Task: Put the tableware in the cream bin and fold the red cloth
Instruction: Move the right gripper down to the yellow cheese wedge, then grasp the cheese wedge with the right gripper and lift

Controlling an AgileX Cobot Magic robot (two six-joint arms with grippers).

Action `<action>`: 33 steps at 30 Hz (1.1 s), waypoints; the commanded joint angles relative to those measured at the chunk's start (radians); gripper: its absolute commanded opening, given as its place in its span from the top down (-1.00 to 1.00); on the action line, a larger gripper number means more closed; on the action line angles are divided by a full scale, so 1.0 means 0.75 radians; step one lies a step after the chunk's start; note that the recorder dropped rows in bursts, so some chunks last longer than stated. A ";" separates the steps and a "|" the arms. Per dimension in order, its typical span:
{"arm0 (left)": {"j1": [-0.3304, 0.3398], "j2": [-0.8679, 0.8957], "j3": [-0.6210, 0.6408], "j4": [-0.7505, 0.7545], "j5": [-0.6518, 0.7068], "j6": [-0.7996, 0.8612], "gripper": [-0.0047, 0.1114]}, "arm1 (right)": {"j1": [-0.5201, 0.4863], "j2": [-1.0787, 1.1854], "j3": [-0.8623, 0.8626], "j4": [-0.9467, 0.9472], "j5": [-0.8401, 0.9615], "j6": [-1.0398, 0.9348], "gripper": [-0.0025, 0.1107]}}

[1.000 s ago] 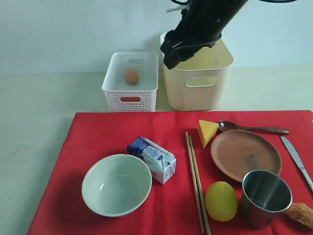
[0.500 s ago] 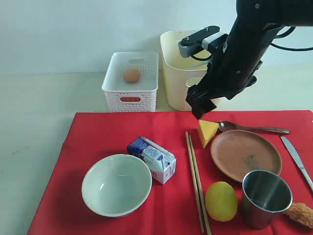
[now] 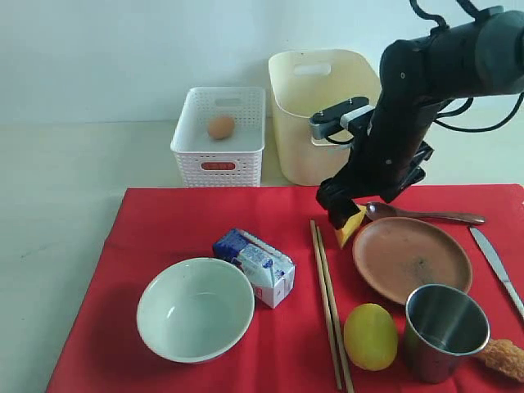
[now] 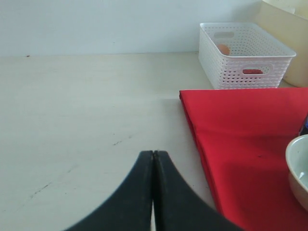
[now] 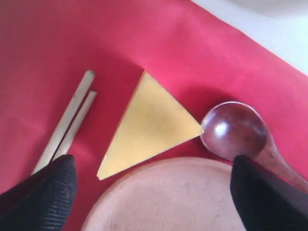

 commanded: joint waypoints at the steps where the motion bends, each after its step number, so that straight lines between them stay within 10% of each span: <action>1: 0.006 -0.006 0.004 -0.008 -0.007 -0.007 0.92 | -0.009 0.047 0.005 0.013 -0.075 -0.005 -0.50; 23: 0.006 -0.006 0.004 -0.008 -0.007 -0.007 0.92 | -0.009 0.151 -0.034 0.142 -0.152 -0.117 -0.16; 29: 0.006 -0.006 0.004 -0.008 -0.007 -0.007 0.92 | -0.009 0.152 -0.034 0.124 -0.152 -0.117 0.96; 33: 0.006 -0.006 0.004 -0.008 -0.007 -0.007 0.92 | -0.009 0.042 -0.034 0.120 -0.152 -0.111 0.96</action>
